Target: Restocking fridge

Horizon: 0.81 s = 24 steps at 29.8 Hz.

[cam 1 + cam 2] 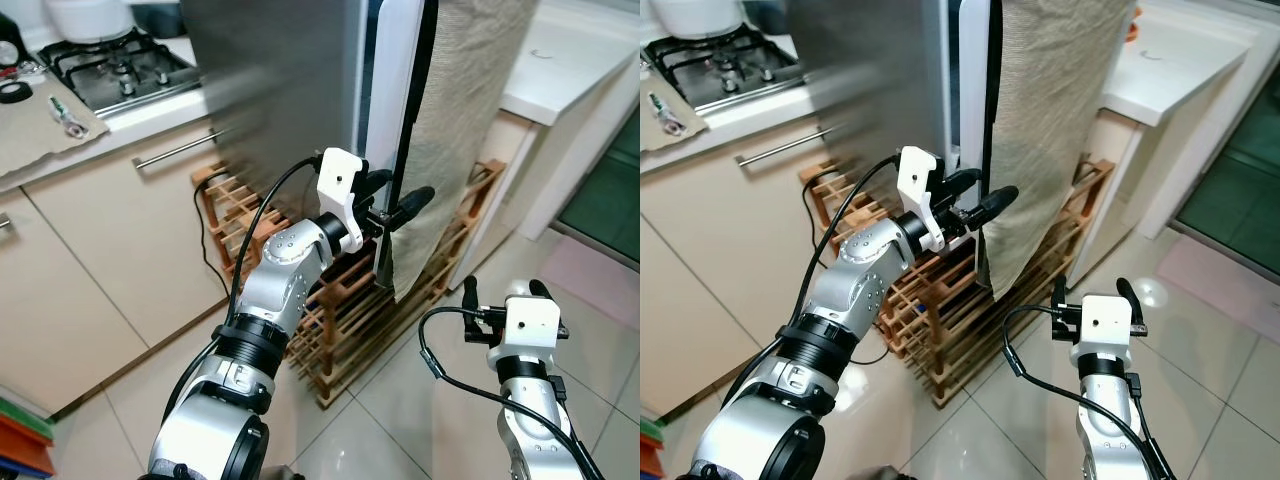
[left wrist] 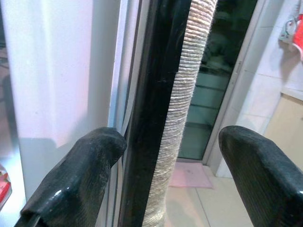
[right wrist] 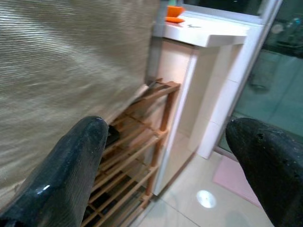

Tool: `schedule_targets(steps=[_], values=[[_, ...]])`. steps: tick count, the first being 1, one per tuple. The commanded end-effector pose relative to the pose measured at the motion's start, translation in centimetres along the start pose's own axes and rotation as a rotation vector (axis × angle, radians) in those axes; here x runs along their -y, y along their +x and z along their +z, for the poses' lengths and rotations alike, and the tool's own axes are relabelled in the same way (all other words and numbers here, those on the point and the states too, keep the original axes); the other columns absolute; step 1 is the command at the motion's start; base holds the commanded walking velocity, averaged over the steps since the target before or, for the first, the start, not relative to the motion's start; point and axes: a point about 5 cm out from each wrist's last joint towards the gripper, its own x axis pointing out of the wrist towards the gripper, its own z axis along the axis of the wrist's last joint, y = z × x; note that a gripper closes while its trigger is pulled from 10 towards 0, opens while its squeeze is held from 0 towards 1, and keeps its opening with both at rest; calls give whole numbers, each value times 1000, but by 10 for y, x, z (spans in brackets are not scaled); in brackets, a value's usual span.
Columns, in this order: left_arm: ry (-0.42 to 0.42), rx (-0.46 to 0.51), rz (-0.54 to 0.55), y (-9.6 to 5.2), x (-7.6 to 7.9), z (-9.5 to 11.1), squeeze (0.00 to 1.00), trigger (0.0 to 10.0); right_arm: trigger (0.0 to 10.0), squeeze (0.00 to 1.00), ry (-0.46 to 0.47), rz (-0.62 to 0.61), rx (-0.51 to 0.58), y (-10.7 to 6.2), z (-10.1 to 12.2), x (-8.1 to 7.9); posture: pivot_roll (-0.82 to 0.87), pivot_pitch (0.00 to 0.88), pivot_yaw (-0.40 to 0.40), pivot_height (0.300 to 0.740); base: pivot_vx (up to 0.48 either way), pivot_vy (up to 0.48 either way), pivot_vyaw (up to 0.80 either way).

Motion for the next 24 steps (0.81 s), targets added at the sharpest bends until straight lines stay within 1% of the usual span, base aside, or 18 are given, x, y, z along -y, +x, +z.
schedule_targets(steps=[1, 3, 6, 7, 8, 10, 14, 17, 18, 20, 21, 23, 24], values=[[-2, 18, 50, -3, -7, 3, 0, 10000, 10000, 0, -1, -4, -11, -2, -3, 1, -29, 0, 60, 740, 0, 0, 0], [-16, 25, 46, -6, -6, 3, 0, 10000, 10000, 0, -2, -1, -13, -2, -4, 2, -23, 0, 57, 740, 0, 0, 0], [-85, 74, -75, -11, 6, 11, 0, 10000, 10000, 0, -1, 11, -20, -2, -6, 1, -21, 0, 57, 740, 0, 0, 0], [-101, 86, -99, -13, 9, 13, 0, 10000, 10000, 0, 0, 13, -23, -3, -6, 1, -21, 0, 57, 740, 0, 0, 0], [-117, 106, -124, -15, 10, 19, 0, 10000, 10000, 0, 5, 36, -48, -4, -11, -1, -21, 0, 57, 740, 0, 0, 0], [-151, 133, -145, -18, 11, 25, 0, 10000, 10000, 0, 14, 53, -70, -7, -15, -3, -21, 0, 57, 740, 0, 0, 0], [-274, 205, -228, -25, 13, 48, 0, 10000, 10000, 0, 49, 51, -146, -12, -29, -2, -11, 0, 57, 740, 0, 0, 0], [-285, 209, -247, -29, 12, 54, 0, 10000, 10000, 0, 49, 49, -155, -12, -31, -1, -9, 0, 57, 740, 0, 0, 0], [-261, 205, -236, -34, 7, 59, 0, 10000, 10000, 0, 51, 61, -155, -11, -31, -2, -9, 0, 58, 740, 0, 0, 0], [-247, 201, -224, -35, 4, 60, 0, 10000, 10000, 0, 53, 69, -154, -11, -31, -2, -9, 0, 58, 740, 0, 0, 0], [-185, 184, -137, -36, -8, 59, 0, 10000, 10000, 0, 66, 109, -159, -9, -30, -8, -6, 0, 57, 740, 0, 0, 0], [-166, 174, -57, -37, -19, 56, 0, 10000, 10000, 0, 86, 170, -167, -8, -29, -17, -5, 0, 56, 740, 0, 0, 0], [-139, 164, -3, -38, -25, 54, 0, 10000, 10000, 0, 96, 209, -172, -7, -28, -22, -3, 0, 56, 740, 0, 0, 0]])
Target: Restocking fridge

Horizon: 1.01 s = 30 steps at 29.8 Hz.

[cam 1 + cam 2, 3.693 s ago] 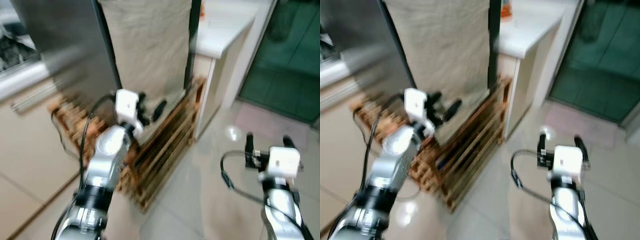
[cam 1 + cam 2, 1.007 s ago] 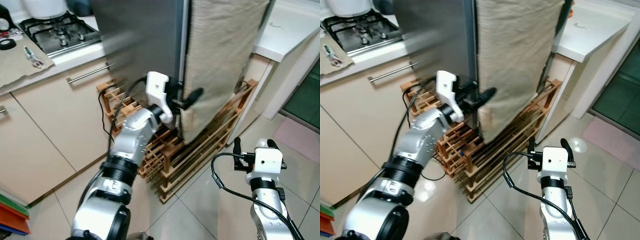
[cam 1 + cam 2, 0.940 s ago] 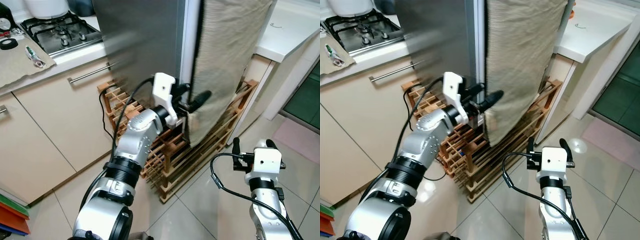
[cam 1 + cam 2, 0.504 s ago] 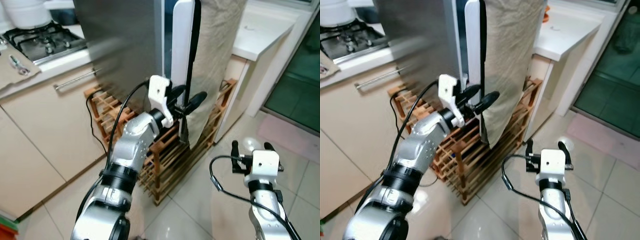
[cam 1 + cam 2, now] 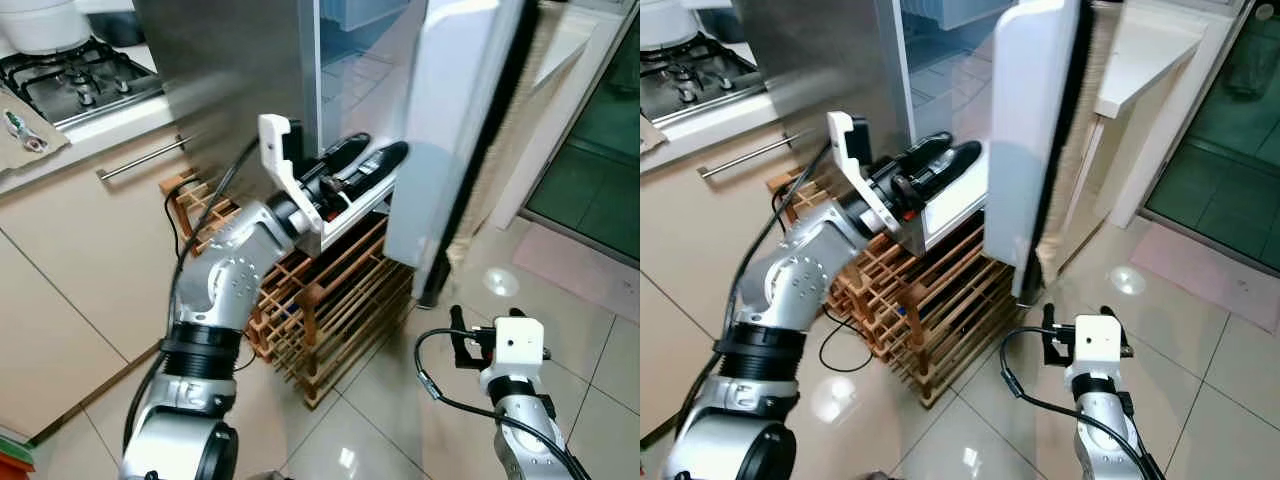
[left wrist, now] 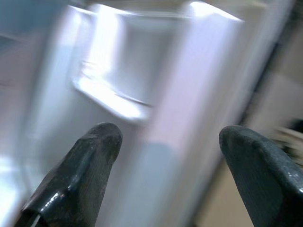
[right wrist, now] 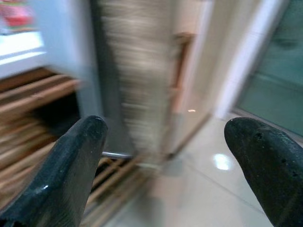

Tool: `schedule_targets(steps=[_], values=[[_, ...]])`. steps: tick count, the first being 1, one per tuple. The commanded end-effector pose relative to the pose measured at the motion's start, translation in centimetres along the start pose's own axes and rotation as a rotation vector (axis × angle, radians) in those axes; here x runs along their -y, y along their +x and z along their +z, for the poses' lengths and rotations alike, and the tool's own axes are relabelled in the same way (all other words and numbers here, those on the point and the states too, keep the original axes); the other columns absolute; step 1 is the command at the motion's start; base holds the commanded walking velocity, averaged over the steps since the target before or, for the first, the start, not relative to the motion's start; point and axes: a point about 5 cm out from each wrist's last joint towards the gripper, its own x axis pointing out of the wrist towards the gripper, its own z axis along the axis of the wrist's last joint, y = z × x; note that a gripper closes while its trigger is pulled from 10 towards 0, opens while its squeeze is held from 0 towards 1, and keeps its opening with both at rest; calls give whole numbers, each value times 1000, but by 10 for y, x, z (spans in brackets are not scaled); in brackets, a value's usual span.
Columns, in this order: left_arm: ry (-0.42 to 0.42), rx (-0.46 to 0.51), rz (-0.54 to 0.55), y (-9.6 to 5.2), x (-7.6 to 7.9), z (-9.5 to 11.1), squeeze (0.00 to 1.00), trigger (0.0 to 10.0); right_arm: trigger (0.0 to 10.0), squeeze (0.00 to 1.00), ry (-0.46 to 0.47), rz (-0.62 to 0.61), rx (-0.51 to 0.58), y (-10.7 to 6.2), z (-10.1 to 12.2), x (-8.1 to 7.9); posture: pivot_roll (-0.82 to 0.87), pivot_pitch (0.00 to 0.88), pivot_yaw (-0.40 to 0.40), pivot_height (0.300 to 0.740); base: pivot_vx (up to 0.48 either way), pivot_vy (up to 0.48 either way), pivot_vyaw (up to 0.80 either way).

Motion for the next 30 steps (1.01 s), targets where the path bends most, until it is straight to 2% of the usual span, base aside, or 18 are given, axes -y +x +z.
schedule_targets(steps=[1, 3, 5, 8, 13, 14, 16, 19, 20, 21, 22, 23, 27, 30], values=[[75, -22, 100, -1, -11, -1, 0, 10000, 10000, 0, 27, 82, -23, 2, -1, -12, -3, 0, 57, 740, 0, 0, 0], [126, -64, 231, -9, -24, -7, 0, 10000, 10000, 0, 73, 174, -47, 4, -1, -25, -1, 0, 56, 740, 0, 0, 0], [138, -80, 284, -16, -29, -11, 0, 10000, 10000, 0, 87, 225, -63, 4, -1, -31, 1, 0, 55, 740, 0, 0, 0], [199, -113, 329, -26, -31, -18, 0, 10000, 10000, 0, 92, 288, -84, 0, -3, -38, 4, 0, 52, 740, 0, 0, 0], [243, -150, 409, -37, -38, -30, 0, 10000, 10000, 0, 95, 353, -126, -6, -9, -44, 8, 0, 51, 740, 0, 0, 0], [280, -169, 437, -40, -41, -32, 0, 10000, 10000, 0, 90, 358, -125, -5, -9, -44, 10, 0, 50, 740, 0, 0, 0], [422, -234, 552, -50, -52, -40, 0, 10000, 10000, 0, 49, 280, -67, 2, -1, -36, 12, 0, 51, 740, 0, 0, 0], [487, -276, 644, -66, -61, -48, 0, 10000, 10000, 0, 18, 191, 37, 16, 19, -26, 10, 0, 55, 740, 0, 0, 0], [487, -276, 644, -66, -61, -48, 0, 10000, 10000, 0, 18, 191, 37, 16, 19, -26, 10, 0, 55, 740, 0, 0, 0], [503, -293, 682, -72, -65, -52, 0, 10000, 10000, 0, 13, 167, 73, 20, 26, -23, 8, 0, 55, 740, 0, 0, 0], [506, -309, 745, -83, -71, -58, 0, 10000, 10000, 0, -14, 129, 150, 29, 43, -18, 8, 0, 55, 740, 0, 0, 0], [506, -309, 745, -83, -71, -58, 0, 10000, 10000, 0, -14, 129, 150, 29, 43, -18, 8, 0, 55, 740, 0, 0, 0], [515, -280, 770, -95, -73, -63, 0, 10000, 10000, 0, -42, 53, 270, 40, 72, -7, 9, 0, 55, 740, 0, 0, 0], [474, -235, 757, -100, -71, -68, 0, 10000, 10000, 0, -54, 16, 329, 45, 86, -1, 10, 0, 54, 740, 0, 0, 0]])
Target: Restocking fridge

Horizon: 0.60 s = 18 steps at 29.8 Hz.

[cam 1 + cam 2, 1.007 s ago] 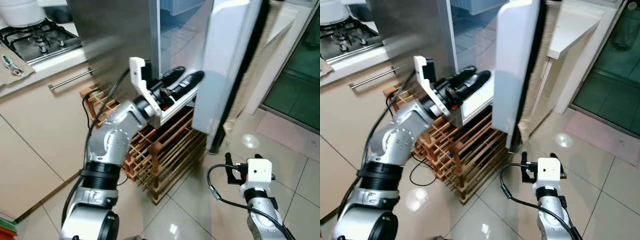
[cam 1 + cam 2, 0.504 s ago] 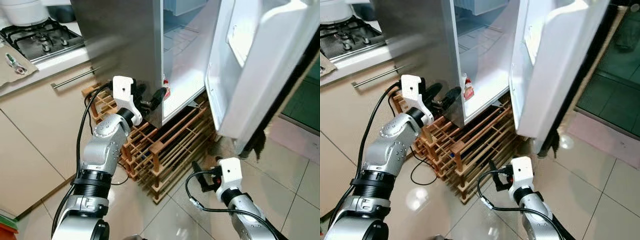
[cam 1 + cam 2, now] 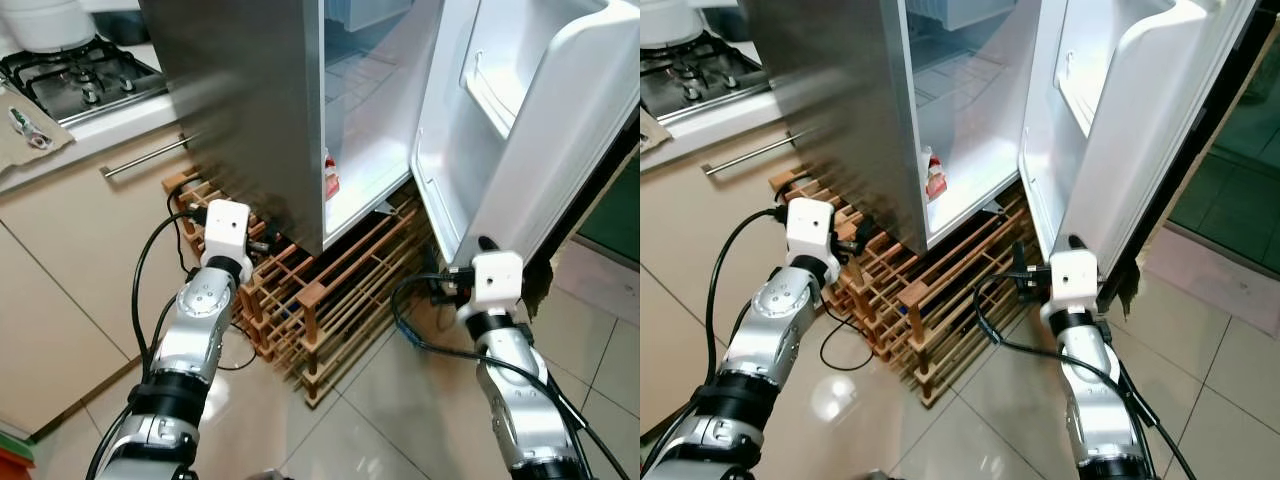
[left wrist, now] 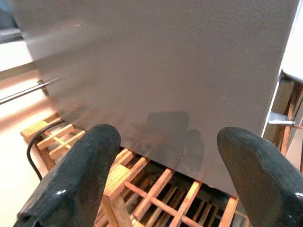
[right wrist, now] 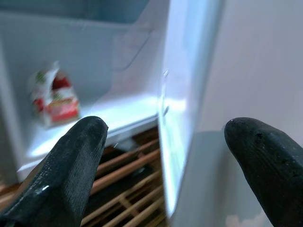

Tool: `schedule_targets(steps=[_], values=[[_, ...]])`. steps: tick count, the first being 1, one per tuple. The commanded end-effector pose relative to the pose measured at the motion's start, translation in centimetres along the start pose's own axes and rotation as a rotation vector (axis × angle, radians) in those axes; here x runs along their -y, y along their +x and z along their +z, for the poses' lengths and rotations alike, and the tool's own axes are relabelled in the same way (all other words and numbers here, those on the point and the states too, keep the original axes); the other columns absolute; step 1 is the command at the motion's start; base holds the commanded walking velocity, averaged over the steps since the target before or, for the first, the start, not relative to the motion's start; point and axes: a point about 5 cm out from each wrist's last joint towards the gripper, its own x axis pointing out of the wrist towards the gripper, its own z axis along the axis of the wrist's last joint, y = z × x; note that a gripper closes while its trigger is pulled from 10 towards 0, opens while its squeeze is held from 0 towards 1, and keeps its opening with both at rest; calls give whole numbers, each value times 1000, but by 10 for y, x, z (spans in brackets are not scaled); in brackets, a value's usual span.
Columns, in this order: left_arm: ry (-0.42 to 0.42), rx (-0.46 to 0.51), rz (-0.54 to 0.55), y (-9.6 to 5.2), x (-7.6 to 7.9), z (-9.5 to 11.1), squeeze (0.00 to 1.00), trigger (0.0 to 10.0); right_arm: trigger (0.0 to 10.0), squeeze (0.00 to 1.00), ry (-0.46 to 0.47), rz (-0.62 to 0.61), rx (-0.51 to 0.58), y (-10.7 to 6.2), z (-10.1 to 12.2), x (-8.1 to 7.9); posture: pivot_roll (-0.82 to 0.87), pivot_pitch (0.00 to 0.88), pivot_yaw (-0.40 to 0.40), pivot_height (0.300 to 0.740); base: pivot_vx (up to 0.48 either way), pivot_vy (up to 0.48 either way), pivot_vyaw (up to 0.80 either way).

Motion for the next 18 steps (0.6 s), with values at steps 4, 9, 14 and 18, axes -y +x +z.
schedule_targets(steps=[4, 9, 14, 18], values=[[-12, 3, -13, -6, 2, -10, 0, 10000, 10000, 0, -27, -32, 78, 12, 17, 9, 7, 0, 56, 740, 0, 0, 0], [-20, 11, -29, -5, 7, -11, 0, 10000, 10000, 0, -61, -75, 45, 17, 10, 25, 9, 0, 54, 740, 0, 0, 0], [-35, 15, -49, -5, 10, -11, 0, 10000, 10000, 0, -193, -195, -8, 9, 0, 63, 2, 0, 55, 740, 0, 0, 0], [-48, 16, -64, -5, 13, -12, 0, 10000, 10000, 0, -324, -390, -50, -5, -2, 109, -1, 0, 55, 740, 0, 0, 0]])
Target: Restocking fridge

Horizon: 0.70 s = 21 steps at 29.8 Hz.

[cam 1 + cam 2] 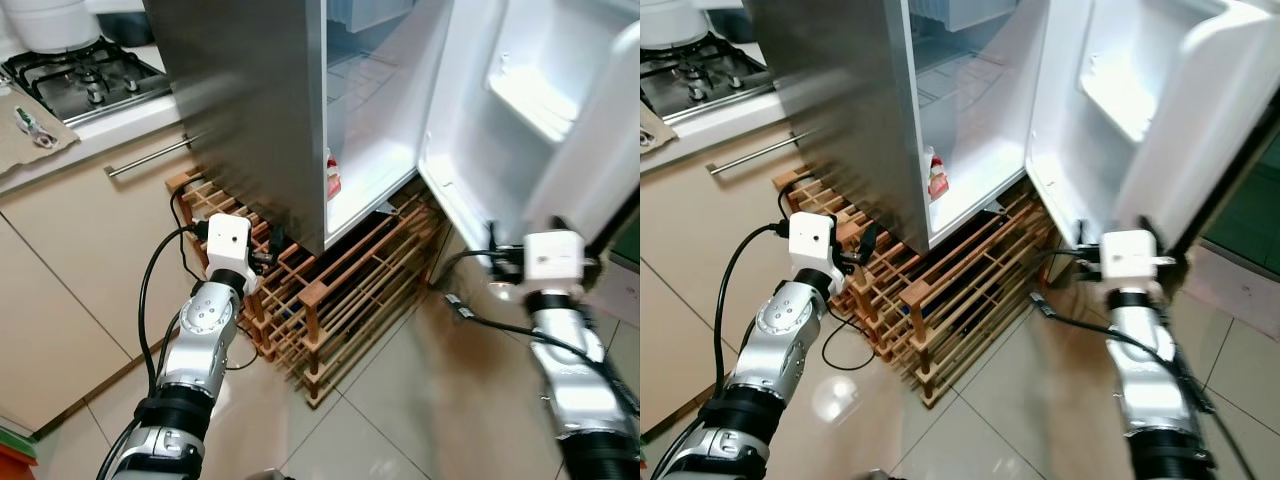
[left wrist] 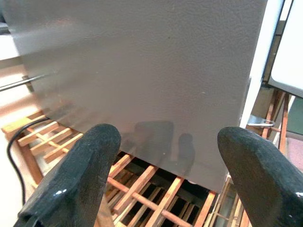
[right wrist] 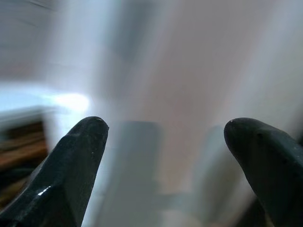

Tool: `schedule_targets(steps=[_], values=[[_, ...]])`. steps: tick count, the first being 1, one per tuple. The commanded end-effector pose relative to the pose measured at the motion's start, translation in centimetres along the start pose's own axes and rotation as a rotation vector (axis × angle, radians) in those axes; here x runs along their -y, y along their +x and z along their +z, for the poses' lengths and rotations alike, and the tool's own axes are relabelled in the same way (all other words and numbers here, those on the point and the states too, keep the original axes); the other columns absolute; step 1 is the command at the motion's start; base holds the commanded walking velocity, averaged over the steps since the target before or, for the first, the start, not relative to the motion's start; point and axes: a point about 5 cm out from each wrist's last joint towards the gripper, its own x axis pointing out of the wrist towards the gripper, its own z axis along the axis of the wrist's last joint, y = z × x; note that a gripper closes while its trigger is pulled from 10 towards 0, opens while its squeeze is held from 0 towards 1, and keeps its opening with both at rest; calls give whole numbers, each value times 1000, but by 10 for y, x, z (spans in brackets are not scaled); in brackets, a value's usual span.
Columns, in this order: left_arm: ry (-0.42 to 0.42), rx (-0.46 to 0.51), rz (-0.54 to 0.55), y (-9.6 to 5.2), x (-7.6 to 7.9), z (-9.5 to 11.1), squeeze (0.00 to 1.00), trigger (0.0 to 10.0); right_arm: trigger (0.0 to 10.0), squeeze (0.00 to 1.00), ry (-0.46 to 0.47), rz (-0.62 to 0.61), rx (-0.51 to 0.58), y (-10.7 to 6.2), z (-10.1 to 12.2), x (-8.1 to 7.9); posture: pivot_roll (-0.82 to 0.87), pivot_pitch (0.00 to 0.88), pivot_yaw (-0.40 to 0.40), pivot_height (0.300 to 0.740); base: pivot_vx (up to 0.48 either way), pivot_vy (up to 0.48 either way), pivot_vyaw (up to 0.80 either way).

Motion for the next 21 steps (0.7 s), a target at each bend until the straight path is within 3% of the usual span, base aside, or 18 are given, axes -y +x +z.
schedule_targets(steps=[1, 4, 5, 6, 7, 9, 16, 21], values=[[-6, 0, -15, 1, 4, -1, 0, 10000, 10000, 0, -19, -97, -11, 0, -4, 17, -9, 0, 59, 740, 0, 0, 0], [-4, -4, -12, 2, 4, -1, 0, 10000, 10000, 0, 35, -79, 23, 0, 4, 14, -11, 0, 60, 740, 0, 0, 0], [14, -10, -5, 5, 4, -1, 0, 10000, 10000, 0, 170, 11, 47, -1, 15, -10, -14, 0, 59, 740, 0, 0, 0], [14, -10, -5, 5, 4, -1, 0, 10000, 10000, 0, 170, 11, 47, -1, 15, -10, -14, 0, 59, 740, 0, 0, 0], [27, -13, 1, 6, 4, -1, 0, 10000, 10000, 0, 254, 80, 48, -3, 21, -30, -12, 0, 57, 740, 0, 0, 0], [37, -12, 6, 8, 4, 0, 0, 10000, 10000, 0, 300, 117, 35, -7, 24, -46, -9, 0, 57, 740, 0, 0, 0], [39, -21, 29, 9, 3, 1, 0, 10000, 10000, 0, 392, 169, -20, -17, 25, -80, 1, 0, 55, 740, 0, 0, 0], [47, -33, 54, 8, 1, -1, 0, 10000, 10000, 0, 405, 217, -31, -18, 27, -89, 6, 0, 56, 740, 0, 0, 489]])
